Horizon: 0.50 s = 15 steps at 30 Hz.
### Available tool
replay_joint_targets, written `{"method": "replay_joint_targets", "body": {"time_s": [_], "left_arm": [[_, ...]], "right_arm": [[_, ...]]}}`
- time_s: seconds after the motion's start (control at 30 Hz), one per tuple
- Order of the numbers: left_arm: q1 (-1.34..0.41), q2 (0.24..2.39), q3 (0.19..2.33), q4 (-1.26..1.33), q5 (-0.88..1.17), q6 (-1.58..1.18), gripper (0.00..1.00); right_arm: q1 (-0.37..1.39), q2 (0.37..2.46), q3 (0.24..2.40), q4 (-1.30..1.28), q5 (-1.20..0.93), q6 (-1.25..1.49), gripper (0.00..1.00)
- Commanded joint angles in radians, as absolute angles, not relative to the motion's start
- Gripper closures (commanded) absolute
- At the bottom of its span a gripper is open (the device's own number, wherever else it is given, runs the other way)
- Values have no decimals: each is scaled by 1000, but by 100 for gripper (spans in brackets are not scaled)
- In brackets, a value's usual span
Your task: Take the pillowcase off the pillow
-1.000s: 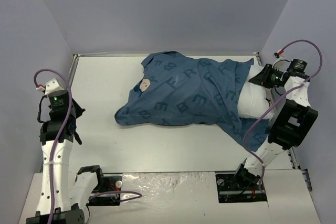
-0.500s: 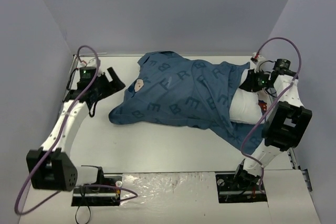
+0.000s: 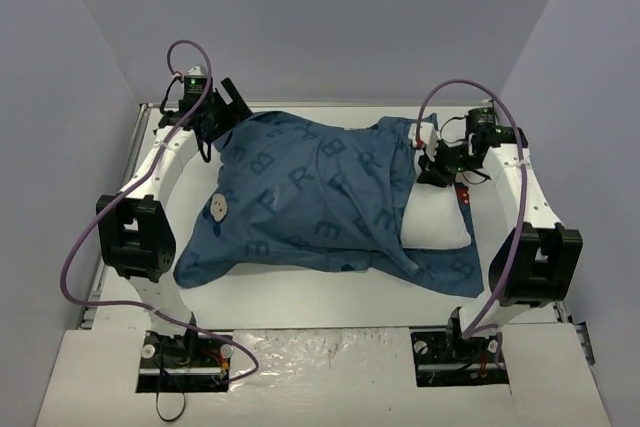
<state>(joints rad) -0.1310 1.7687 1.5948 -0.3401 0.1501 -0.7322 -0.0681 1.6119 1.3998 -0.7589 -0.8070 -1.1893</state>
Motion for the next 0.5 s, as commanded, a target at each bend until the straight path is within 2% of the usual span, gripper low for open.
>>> {"method": "replay_joint_targets", "body": {"time_s": [0.0, 0.13, 0.23, 0.47], "left_arm": [[-133, 1810, 1703, -439, 66, -764, 9], [-135, 1855, 1756, -537, 6, -767, 9], [-130, 1852, 1738, -612, -87, -798, 7], [-114, 1851, 1724, -687, -152, -867, 3]], "right_arm": [[-20, 1523, 1370, -853, -781, -1379, 100], [-21, 1508, 1379, -839, -778, -1373, 100], [-21, 1503, 1373, -821, -776, -1356, 100], [-20, 1460, 1318, -744, -761, -1301, 100]]}}
